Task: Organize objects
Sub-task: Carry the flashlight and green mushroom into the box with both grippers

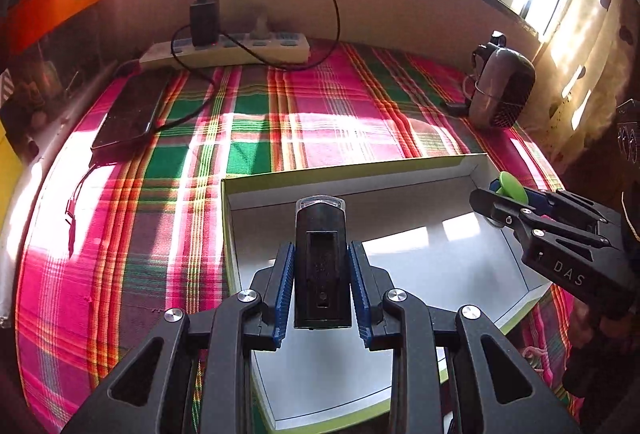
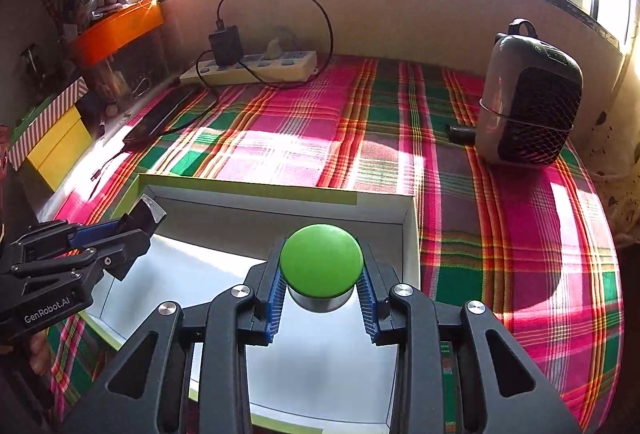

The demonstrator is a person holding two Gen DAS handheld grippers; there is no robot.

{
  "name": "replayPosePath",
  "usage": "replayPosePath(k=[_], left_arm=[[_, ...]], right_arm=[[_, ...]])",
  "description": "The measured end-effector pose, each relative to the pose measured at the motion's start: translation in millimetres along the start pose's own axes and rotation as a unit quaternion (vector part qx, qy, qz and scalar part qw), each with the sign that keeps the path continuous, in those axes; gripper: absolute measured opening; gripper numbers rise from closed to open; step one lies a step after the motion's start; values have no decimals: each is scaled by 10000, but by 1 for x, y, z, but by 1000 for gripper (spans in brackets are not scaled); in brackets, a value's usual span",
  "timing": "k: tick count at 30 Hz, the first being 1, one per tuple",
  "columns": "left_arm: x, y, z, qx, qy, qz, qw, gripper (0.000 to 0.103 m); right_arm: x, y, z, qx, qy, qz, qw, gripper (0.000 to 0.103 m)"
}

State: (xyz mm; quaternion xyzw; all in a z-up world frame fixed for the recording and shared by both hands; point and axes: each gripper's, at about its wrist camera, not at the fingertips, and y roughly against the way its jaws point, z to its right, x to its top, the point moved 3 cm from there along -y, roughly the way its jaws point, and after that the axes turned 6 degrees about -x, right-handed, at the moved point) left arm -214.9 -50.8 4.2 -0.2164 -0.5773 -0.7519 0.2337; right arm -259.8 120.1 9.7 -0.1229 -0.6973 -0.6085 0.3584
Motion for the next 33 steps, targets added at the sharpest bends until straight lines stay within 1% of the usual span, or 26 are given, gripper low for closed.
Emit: replayPosePath(k=[12,22,29,31,32,33], left_arm=[[5,-26,-3,92,-64,-180,9998,25],[6,-28,-2,161,-120,-160,9997,25],[6,-32,1,287,-311,-196,9989,25],[7,-31,1,273,-318,-193,9989,25],[6,-31,2,270,-318,-195,9989,25],[6,-31,2,270,-325,-193,9989,25]], right_arm=[[7,-28,0,-139,48,-178,9997,33],[4,-38,-3,-189,102,-296,9993,33],[3,-38,-4,-276,142,-313,9990,34],[3,-39,-4,-294,141,-311,9990,35],[3,-39,-5,-306,123,-303,9990,38],[4,-38,-5,-314,106,-287,9990,43]])
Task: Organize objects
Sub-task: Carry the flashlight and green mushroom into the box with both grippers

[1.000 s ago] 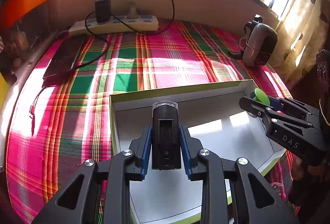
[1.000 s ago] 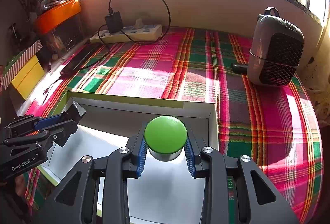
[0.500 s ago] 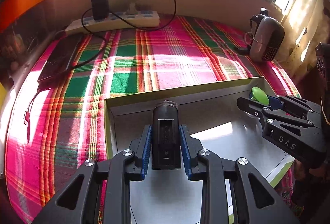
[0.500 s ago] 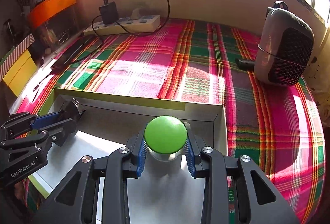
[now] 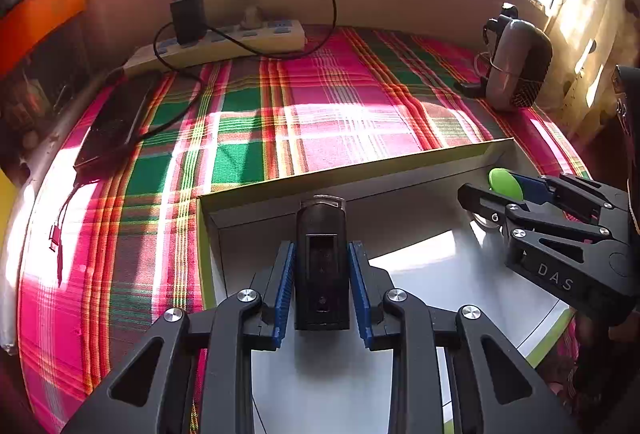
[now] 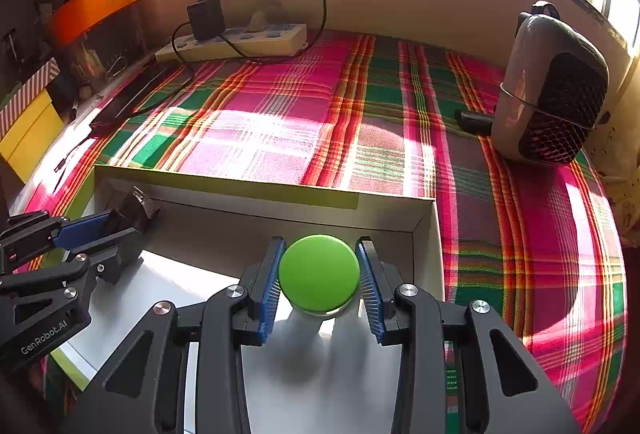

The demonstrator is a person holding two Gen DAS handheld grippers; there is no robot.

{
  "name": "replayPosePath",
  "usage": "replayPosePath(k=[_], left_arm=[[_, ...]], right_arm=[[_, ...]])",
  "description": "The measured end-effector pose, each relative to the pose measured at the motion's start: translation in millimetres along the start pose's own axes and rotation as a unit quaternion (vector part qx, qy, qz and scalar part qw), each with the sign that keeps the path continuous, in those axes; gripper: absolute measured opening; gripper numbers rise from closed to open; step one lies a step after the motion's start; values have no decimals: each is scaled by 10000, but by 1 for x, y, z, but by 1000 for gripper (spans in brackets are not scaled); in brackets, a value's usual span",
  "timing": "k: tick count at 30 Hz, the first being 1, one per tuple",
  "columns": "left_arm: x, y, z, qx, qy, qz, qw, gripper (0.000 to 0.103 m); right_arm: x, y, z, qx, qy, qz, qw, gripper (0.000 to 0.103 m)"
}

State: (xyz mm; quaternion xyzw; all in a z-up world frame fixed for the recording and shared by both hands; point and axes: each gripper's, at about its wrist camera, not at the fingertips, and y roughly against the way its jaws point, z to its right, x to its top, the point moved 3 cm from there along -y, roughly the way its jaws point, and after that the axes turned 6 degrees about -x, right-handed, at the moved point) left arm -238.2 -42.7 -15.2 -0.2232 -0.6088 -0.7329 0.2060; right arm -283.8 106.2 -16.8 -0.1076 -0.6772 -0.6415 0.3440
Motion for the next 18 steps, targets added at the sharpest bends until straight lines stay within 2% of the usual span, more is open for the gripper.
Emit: replayPosePath(k=[2,18], left_arm=[[0,0,0,-19,19,12,10000,25],[-1,8,-1,-80,121,122,9998,29]], right_arm=[[1,1,0,2,-30,17,10000,48],[0,7,5,-73,-168,84,9998,48]])
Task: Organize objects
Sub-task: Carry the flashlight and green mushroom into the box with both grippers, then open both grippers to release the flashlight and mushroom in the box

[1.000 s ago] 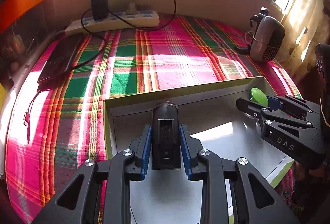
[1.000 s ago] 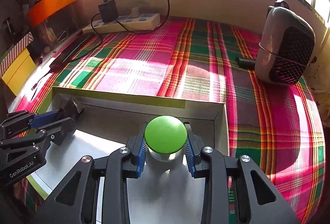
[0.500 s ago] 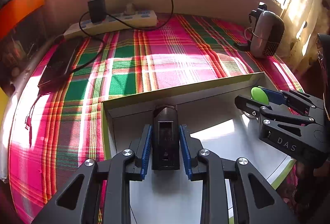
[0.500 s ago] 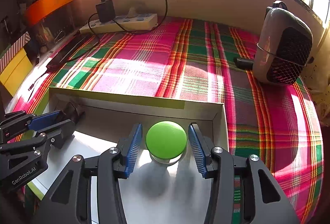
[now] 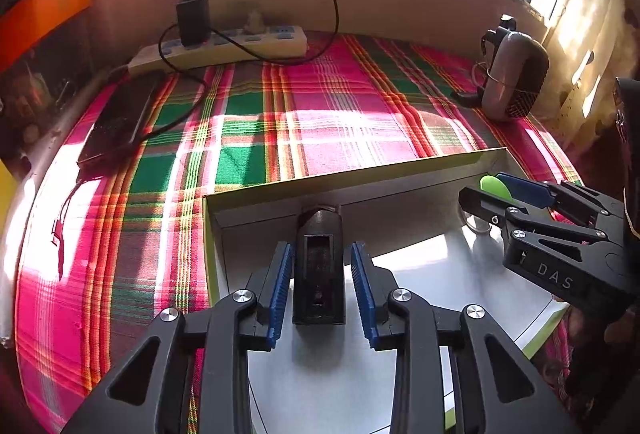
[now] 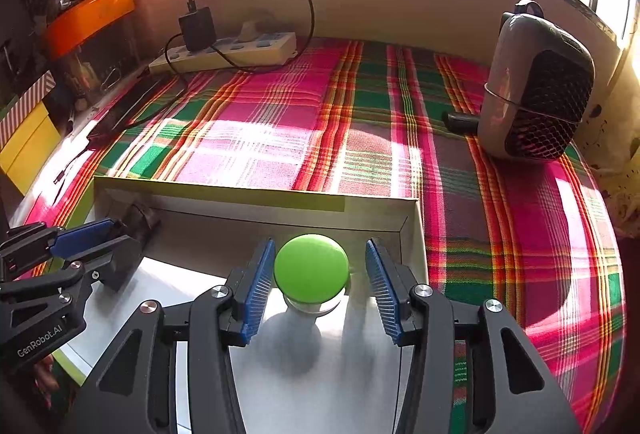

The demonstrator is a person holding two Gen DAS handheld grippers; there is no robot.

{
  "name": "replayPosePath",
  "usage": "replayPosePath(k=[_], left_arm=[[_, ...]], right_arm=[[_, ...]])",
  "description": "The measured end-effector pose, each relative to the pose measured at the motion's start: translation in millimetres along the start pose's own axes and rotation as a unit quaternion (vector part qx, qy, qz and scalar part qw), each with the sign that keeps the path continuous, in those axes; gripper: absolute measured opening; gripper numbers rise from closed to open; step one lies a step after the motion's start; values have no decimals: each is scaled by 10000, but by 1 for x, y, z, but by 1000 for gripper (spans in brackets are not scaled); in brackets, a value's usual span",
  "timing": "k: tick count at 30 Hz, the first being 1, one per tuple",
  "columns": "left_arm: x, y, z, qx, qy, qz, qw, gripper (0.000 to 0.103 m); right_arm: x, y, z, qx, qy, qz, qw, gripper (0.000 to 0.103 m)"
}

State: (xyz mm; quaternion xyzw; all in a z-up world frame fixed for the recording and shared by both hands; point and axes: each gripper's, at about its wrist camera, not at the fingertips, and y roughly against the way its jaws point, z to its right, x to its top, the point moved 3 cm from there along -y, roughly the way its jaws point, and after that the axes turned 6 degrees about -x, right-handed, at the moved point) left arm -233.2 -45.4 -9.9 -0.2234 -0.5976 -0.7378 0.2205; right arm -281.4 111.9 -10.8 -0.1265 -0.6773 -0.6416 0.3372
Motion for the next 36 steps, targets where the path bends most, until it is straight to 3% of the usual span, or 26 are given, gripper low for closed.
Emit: replayPosePath(k=[21,36], left_arm=[[-14,40,16,-38,-58,271,9996,30],[-40,73,25,-38,-72,428,9991,30]], right_arm=[[-9,42,-3,-6,-26,305,9995,48],[-35,78,1,-14,-109,451,9989,48]])
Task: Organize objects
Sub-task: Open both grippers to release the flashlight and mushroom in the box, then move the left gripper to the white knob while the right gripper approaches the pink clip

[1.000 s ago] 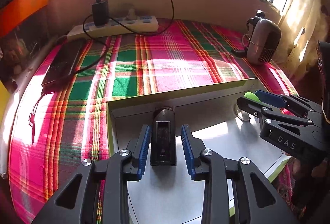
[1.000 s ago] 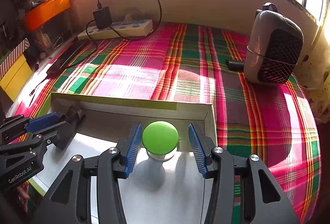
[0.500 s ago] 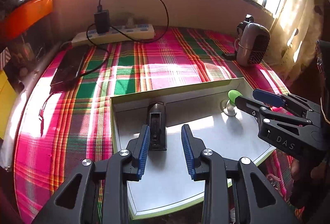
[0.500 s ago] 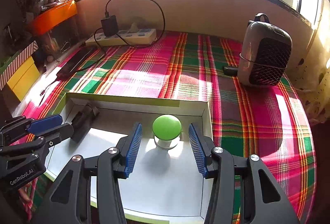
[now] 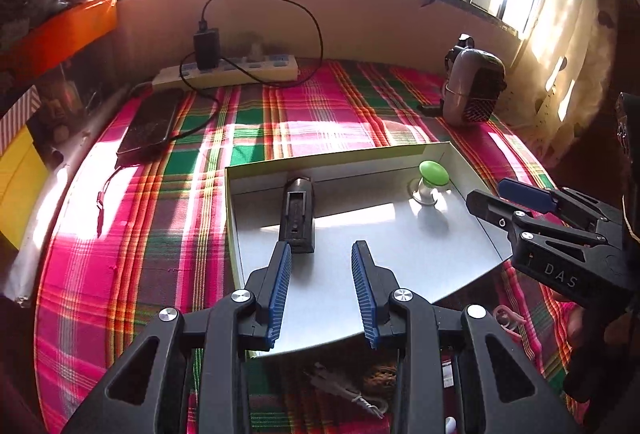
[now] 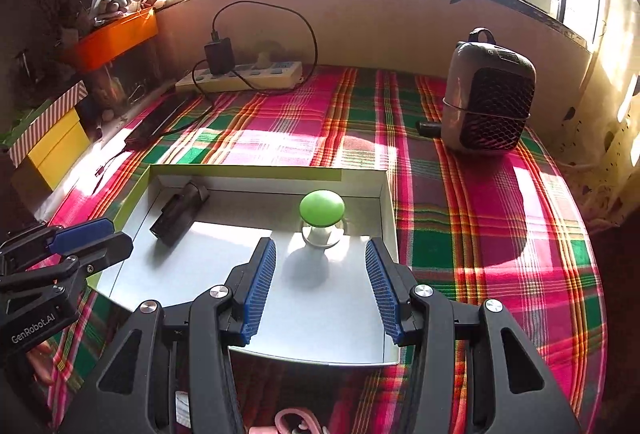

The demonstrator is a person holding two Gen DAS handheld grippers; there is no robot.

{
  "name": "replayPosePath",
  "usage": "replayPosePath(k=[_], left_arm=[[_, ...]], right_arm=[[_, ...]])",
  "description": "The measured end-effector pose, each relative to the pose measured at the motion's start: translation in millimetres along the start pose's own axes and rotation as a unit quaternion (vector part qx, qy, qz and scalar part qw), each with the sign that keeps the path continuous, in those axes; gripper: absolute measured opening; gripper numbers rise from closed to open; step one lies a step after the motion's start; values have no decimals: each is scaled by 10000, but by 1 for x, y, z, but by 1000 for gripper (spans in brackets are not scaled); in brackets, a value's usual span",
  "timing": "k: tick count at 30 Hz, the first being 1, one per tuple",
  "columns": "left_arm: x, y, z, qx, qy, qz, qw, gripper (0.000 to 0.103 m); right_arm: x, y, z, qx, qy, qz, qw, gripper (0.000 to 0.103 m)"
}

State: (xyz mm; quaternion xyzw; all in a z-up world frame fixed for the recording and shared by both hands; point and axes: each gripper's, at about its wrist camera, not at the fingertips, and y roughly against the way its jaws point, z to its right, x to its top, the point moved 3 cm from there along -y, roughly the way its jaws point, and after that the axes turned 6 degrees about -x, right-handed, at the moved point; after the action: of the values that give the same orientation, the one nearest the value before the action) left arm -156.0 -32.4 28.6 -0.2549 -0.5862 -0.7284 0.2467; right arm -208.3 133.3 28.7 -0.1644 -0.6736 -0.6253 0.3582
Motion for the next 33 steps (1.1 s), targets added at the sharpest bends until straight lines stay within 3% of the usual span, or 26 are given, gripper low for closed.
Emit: replayPosePath(k=[15,29,33], left_arm=[[-56,37,-5,-203,232,89,9995,30],[-105,39,35,-1076,-306,-405,9929,30],[-110,38,49,-1134,-516,-495,9910,34]], right_arm=[[-53,51,6,162,-20,200,9997,48],[-103,56,29,-49,-244,-46,9997,48],[-113,54,32,-66,-257,-136,9996,48]])
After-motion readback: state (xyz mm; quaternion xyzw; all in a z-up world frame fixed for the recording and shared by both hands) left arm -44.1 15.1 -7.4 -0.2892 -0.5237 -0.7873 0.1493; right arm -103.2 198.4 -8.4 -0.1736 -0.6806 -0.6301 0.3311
